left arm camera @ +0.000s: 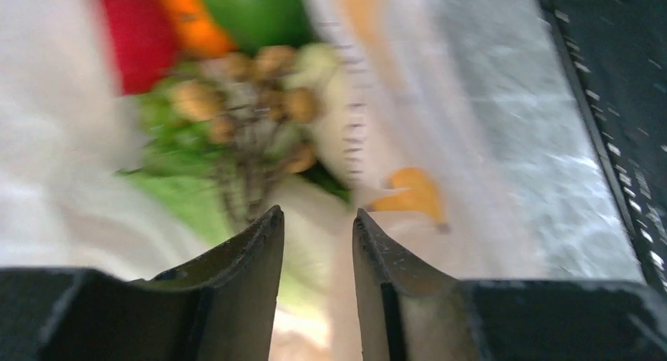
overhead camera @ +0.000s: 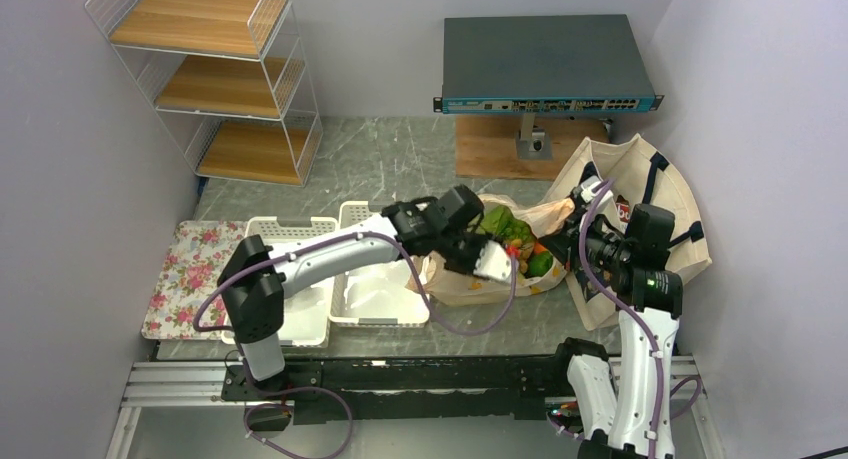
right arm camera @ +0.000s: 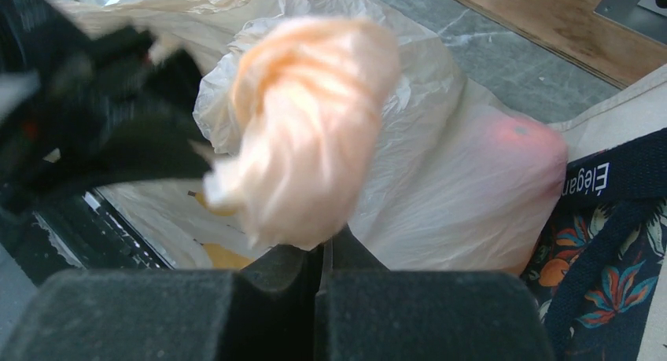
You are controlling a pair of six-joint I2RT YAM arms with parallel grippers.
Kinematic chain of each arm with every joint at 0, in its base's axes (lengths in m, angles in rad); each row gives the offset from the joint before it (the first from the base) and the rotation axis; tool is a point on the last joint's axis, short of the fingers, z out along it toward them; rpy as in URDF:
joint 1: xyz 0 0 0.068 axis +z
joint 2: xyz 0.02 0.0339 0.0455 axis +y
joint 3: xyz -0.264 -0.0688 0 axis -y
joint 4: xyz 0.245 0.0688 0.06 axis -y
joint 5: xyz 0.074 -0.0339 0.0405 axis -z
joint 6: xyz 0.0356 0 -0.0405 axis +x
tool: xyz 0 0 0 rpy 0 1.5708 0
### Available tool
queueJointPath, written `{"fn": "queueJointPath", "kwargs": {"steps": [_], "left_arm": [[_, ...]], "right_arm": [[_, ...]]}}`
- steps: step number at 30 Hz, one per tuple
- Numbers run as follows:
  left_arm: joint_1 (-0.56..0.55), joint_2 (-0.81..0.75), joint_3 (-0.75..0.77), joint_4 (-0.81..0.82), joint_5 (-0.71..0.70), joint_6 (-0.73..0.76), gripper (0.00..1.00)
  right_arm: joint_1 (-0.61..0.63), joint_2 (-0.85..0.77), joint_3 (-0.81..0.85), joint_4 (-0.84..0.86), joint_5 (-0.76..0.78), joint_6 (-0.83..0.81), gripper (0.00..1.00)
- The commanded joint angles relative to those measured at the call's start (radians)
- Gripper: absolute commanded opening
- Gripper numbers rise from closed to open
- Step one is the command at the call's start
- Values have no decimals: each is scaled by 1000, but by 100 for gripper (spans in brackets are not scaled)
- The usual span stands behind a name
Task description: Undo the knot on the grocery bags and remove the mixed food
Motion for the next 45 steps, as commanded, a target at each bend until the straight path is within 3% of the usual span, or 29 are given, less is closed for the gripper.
{"fn": "queueJointPath", "kwargs": {"steps": [1,17,19,27,34,39,45], "left_arm": [[43,-56,42,192,-40,-136,43],[50,186,107,128,-203,-17,51],[53,206,130,100,-210,-30,45],[54,90,162,102,-127,-122,1],[51,10,285,44,-79,-179,0],[49,-49,362,-41,-71,-130,0],[69,-197,332,-160,-25,-32,0]], "right_arm": [[5,-23,1,-21,-7,-59,0],[4,-31,4,-11,16,-3,0],[5,-30,1,-8,17,-2,0],[5,-26,-5,-3,18,0,0],[5,-13,-9,32,29,25,0],[6,6,-9,61,36,58,0],[5,25,-10,97,26,106,0]]}}
